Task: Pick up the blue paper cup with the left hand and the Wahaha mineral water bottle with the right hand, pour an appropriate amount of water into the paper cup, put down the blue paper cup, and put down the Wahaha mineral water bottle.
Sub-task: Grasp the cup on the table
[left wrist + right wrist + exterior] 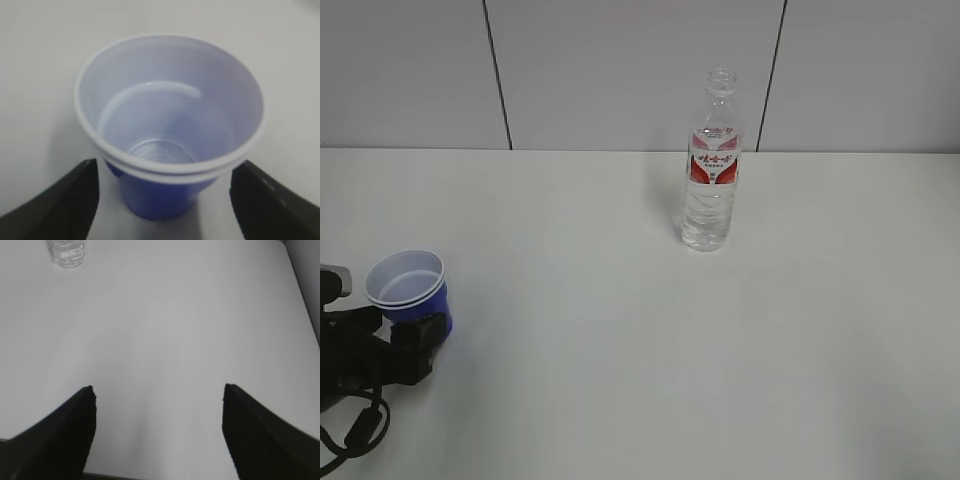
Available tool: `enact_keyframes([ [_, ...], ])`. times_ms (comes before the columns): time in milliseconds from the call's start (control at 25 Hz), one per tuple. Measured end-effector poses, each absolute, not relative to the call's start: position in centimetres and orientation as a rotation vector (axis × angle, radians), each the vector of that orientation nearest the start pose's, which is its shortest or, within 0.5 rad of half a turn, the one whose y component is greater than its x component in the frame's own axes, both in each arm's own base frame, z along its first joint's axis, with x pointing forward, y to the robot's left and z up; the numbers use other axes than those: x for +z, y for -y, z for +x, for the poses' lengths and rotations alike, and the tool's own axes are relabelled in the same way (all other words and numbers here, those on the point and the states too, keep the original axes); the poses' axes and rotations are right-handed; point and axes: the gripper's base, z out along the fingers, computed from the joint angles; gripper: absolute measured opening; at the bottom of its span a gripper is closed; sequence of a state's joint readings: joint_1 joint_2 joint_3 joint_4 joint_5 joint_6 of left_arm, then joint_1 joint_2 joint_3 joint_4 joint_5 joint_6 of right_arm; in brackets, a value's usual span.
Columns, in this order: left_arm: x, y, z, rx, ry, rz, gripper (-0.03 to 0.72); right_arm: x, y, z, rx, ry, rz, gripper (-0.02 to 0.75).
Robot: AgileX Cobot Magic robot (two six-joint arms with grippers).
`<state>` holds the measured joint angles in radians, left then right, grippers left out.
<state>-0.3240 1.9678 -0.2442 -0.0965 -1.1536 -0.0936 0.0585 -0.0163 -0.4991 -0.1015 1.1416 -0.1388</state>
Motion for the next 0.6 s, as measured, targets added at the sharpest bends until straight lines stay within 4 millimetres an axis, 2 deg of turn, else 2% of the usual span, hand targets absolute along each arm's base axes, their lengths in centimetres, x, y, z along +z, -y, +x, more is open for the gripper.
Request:
enact_keyframes([
  [160,7.6,6.7,22.5,-0.196,-2.039,0.140,0.654,27.1,0.9,-1.1,-0.171,-2.101,-0.197,0.587],
  [600,7.7,7.3,24.2,-0.206,-1.995,0.134,0.657,27.1,0.9,-1.1,-0.171,-2.101,-0.197,0.587],
])
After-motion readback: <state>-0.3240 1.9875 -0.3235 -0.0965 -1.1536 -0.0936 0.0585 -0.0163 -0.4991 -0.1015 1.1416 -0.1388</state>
